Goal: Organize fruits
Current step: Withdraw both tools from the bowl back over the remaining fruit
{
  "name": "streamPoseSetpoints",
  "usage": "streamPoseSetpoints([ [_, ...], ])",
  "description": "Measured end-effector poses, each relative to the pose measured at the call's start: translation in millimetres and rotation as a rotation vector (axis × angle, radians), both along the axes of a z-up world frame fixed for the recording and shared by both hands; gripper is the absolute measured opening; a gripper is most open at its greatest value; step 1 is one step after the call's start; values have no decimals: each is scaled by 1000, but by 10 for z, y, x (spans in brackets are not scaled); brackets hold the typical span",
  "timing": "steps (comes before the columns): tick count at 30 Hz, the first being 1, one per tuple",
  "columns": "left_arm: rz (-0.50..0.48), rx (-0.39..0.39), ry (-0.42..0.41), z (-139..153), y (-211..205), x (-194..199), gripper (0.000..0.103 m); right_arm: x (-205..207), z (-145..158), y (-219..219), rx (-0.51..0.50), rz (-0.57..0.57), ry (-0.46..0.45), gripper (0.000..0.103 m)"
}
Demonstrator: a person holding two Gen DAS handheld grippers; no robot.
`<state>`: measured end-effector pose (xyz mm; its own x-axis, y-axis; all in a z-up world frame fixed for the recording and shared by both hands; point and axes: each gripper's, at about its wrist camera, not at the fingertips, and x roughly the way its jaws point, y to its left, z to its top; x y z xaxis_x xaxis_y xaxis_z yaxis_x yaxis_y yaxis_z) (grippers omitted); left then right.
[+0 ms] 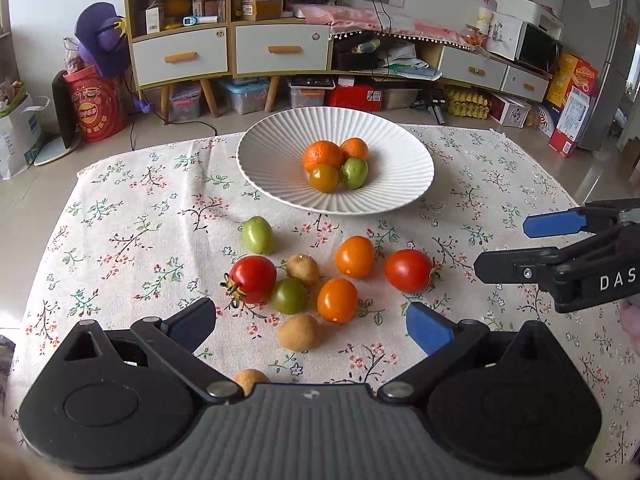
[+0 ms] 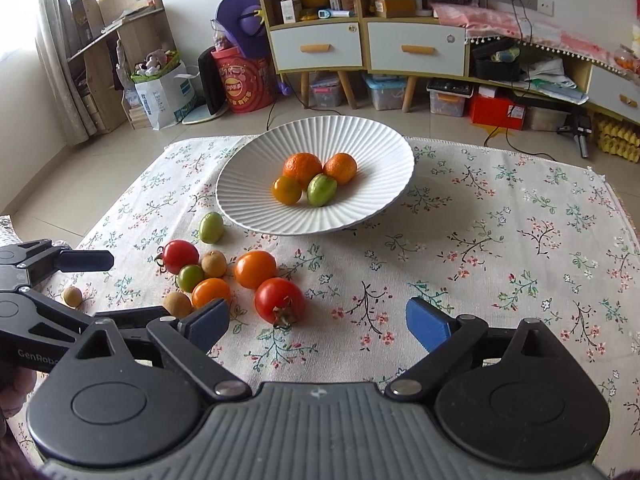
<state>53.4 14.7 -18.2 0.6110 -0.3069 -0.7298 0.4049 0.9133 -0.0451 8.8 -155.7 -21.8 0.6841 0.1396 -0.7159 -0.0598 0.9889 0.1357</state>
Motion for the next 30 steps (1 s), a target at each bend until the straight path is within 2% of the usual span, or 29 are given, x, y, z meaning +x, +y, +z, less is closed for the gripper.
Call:
streamPoseSetpoints([
  [11,14,23,8,-93,235,-45,95,-45,-143,123,-38,35,42,95],
  [20,27,89,3,-201,505,-40,95,41,-231,253,-79,45,58,95],
  [30,53,88,22,-210,958,-74,95,153,-285,415,-113,55,73,95],
])
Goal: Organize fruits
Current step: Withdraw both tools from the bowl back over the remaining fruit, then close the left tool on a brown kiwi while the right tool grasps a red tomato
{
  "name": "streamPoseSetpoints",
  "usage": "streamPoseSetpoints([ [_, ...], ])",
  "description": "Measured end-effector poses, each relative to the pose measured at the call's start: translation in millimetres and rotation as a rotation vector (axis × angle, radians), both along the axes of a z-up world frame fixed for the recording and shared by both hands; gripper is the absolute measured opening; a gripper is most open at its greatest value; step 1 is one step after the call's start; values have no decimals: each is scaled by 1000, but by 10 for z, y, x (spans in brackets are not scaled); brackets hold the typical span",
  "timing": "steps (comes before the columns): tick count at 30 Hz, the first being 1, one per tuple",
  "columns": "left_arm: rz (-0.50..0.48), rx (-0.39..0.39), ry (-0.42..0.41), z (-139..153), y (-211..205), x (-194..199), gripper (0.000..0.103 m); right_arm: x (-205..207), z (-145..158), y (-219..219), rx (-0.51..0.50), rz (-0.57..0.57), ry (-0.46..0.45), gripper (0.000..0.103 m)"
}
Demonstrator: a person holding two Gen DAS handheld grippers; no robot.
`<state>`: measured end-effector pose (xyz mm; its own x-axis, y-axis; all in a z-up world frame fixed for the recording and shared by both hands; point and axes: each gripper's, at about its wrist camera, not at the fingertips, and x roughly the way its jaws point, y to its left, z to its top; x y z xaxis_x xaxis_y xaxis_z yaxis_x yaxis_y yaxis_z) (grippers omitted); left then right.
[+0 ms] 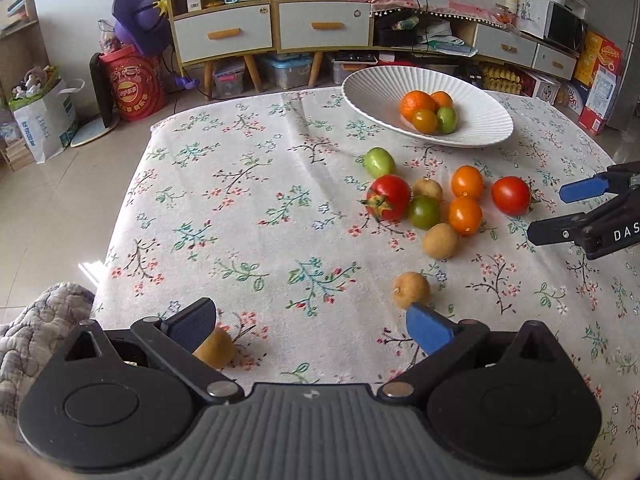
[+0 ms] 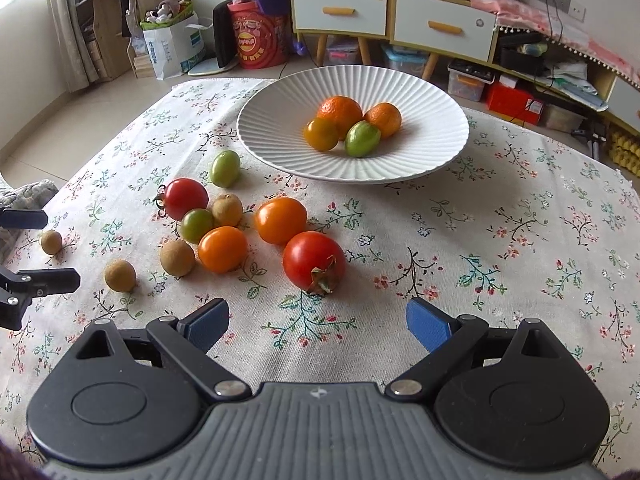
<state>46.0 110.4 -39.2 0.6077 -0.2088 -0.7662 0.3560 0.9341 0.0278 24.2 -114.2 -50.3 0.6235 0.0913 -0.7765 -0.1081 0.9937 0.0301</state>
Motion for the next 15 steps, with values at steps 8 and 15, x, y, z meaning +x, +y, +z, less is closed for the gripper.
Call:
streamPoseSetpoints([
  [8,54,-18,58,-45,286,61,91,137,-26,130,-30,-11,8,93],
  [15,64,8,98,-126,329,75,64,201,-74,176,-49,-16,9,80],
])
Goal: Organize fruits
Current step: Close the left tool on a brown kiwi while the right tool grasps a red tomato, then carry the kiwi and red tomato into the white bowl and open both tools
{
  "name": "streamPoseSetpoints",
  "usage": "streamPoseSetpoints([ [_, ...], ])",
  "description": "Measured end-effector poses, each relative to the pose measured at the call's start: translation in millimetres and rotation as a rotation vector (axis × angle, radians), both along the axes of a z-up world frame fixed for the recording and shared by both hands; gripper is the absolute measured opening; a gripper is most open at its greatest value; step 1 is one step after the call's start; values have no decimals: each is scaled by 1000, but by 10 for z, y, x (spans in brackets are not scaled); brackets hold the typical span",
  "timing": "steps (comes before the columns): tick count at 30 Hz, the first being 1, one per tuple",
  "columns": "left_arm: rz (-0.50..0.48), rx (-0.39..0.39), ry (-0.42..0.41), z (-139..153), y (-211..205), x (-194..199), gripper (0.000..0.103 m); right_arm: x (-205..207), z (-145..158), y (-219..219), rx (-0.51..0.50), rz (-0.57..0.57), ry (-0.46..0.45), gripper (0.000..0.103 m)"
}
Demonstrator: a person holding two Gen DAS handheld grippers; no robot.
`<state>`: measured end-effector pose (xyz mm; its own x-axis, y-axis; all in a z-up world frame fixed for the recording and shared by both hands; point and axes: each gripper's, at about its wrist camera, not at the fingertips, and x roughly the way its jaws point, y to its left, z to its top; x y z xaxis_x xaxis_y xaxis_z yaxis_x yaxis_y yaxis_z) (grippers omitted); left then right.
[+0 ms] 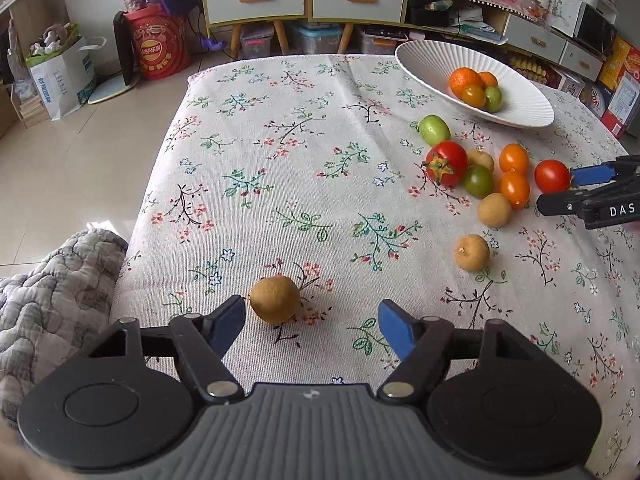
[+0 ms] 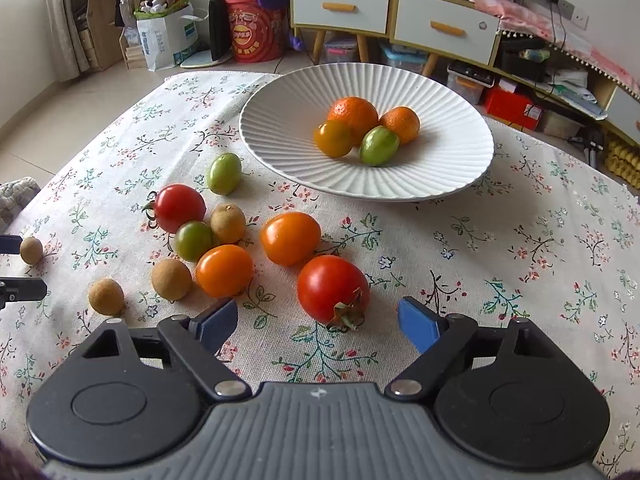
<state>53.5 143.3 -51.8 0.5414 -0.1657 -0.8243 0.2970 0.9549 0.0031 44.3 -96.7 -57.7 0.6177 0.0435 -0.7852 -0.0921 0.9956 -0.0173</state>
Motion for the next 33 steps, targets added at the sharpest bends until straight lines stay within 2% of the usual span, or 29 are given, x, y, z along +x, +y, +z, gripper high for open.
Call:
streamPoseSetpoints([
  [10,61,-11,-16,-22,54,11,40,33,-8,-31,-3,-6,-6,52],
  [14,93,-24,-21,-14,74,23,32,39,6,-39,-3,-8,-3,44],
  [16,105,-29,-20,-9,86,30,25,46,14,-46,2,-8,-2,38],
  [18,114,-23,-21,-3,90,35,16,48,19,-48,3,-6,-4,36],
  [27,137,-25,-11,20,38,44,16,44,60,-40,6,7,0,36],
  [33,114,-44,-22,95,-94,46,16,15,136,-48,22,13,-15,36],
])
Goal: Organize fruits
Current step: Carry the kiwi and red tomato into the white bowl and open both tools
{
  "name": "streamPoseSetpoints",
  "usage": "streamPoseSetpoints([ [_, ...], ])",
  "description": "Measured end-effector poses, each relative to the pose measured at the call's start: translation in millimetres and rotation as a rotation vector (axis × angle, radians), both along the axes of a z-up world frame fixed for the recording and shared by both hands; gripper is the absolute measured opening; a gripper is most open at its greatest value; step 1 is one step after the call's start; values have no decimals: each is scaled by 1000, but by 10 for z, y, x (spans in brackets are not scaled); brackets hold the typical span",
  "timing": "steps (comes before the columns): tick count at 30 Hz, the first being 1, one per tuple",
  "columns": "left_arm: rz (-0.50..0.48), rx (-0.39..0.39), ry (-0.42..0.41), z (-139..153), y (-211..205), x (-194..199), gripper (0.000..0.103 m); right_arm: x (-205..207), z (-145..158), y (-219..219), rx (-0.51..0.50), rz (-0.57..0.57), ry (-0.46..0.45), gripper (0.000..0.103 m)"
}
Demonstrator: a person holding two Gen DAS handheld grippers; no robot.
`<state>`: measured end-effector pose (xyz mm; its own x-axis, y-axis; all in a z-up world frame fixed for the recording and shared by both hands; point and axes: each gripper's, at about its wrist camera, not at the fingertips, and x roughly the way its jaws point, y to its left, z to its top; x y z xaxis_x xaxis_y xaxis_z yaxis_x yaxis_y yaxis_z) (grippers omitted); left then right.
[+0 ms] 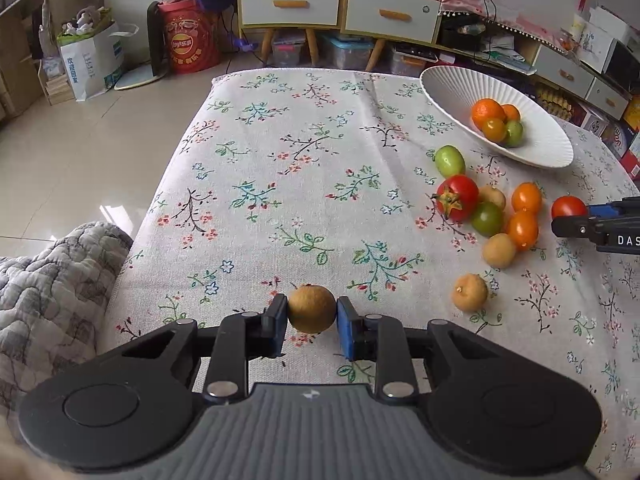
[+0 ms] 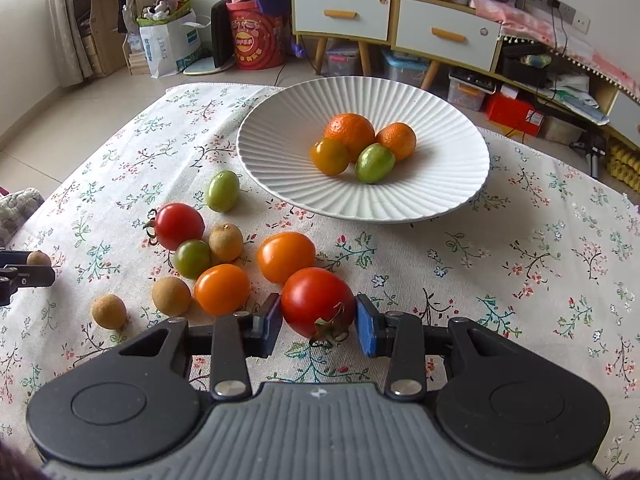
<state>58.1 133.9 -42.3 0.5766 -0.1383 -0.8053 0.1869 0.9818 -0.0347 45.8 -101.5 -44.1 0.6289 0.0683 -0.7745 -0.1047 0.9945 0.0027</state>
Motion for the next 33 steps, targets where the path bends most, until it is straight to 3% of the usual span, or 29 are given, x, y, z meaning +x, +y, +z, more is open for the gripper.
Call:
streamPoseSetpoints([
  [22,-84,-55,-84,338,-801,112,16,-73,289,-272,82,-37,-66,35],
  [33,-117,-73,-114,380,-1216,290,16,29,413,-536,137,-107,-123,36],
])
